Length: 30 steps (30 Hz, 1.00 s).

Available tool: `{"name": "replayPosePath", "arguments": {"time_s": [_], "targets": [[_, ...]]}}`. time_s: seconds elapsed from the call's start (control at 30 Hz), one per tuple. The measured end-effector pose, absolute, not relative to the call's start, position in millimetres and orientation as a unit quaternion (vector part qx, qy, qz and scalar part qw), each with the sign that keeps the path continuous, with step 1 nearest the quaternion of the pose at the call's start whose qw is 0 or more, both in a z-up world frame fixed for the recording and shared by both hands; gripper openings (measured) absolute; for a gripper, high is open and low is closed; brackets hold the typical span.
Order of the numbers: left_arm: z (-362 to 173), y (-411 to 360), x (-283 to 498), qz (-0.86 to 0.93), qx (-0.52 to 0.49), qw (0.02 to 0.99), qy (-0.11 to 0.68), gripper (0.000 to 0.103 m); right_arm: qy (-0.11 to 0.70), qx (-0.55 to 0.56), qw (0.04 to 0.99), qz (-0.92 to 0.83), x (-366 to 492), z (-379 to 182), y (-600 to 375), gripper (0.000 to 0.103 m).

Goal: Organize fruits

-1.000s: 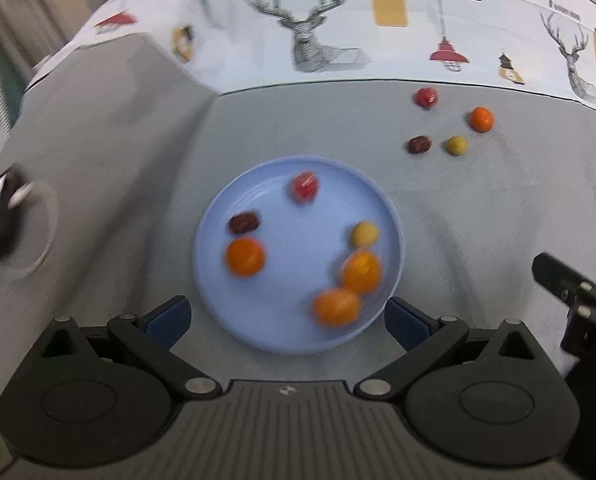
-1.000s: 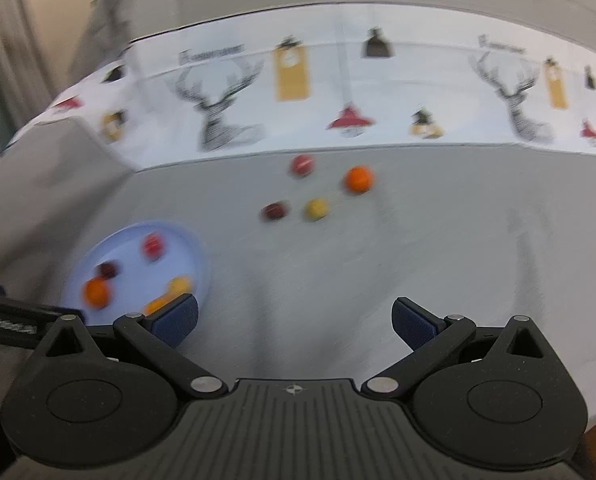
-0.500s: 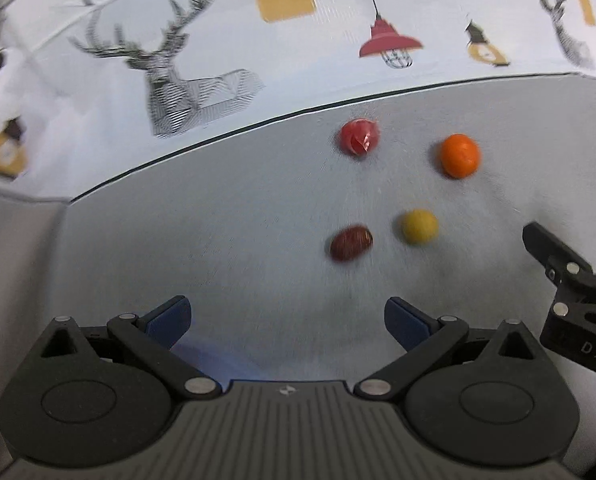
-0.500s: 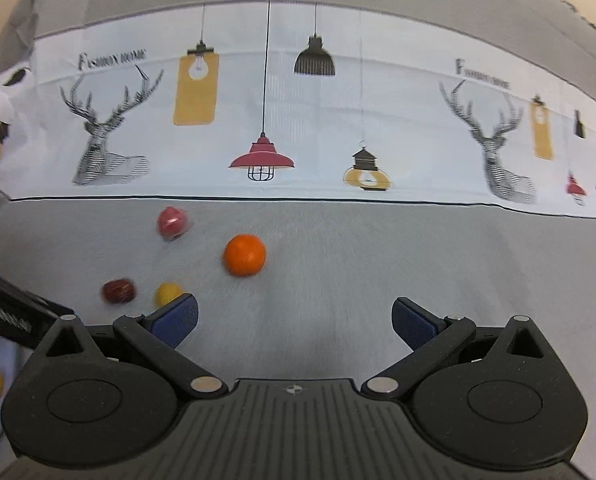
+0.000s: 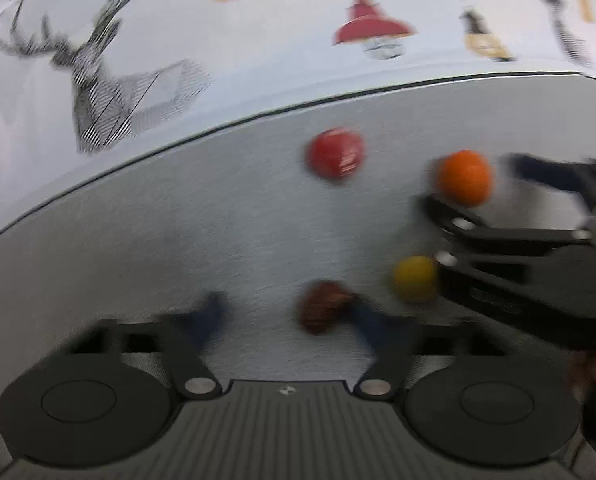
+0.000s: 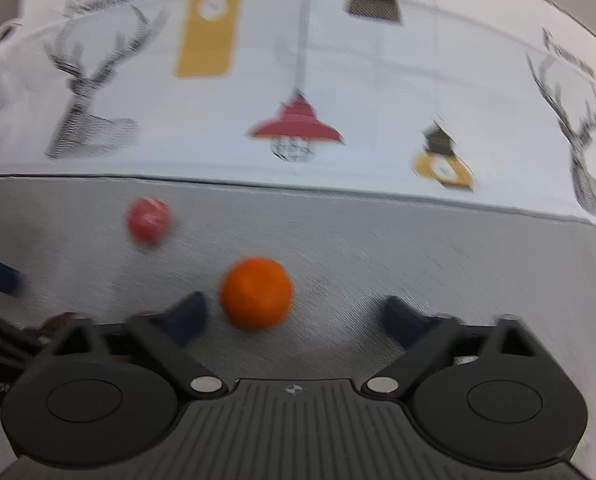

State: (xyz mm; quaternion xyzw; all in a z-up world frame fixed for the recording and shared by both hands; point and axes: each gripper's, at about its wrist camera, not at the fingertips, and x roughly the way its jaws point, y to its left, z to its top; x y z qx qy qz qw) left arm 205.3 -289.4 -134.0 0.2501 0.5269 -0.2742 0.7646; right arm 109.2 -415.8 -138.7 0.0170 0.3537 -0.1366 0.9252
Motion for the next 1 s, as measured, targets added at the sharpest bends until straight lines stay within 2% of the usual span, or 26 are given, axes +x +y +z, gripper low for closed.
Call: {"name": "replayPosePath", "arguments": {"time_s": [0.03, 0.07, 0.23, 0.47, 0.73, 1.0], "targets": [[-133, -291, 203, -0.288, 0.257, 0.758, 0.526, 0.028, 0.356, 0.007, 0.925, -0.129, 108, -137, -412, 0.037], [-133, -290, 200, -0.293, 0.255, 0.756, 0.526, 0.028, 0.363, 0.001, 0.923, -0.127, 108, -136, -409, 0.035], [-118, -276, 188, -0.291, 0.243, 0.772, 0.511, 0.028, 0.361, 0.009, 0.920, -0.152, 88, -124, -410, 0.035], [-56, -243, 143, -0.291, 0.216, 0.802, 0.475, 0.028, 0.336, 0.034, 0.925, -0.173, 29, -80, -404, 0.035], [-2, -189, 96, -0.259, 0.193, 0.823, 0.467, 0.028, 0.314, 0.056, 0.939, -0.132, -41, -36, -340, 0.035], [22, -117, 47, -0.214, 0.190, 0.834, 0.471, 0.028, 0.327, 0.071, 0.940, -0.071, -96, -18, -266, 0.035]]}}
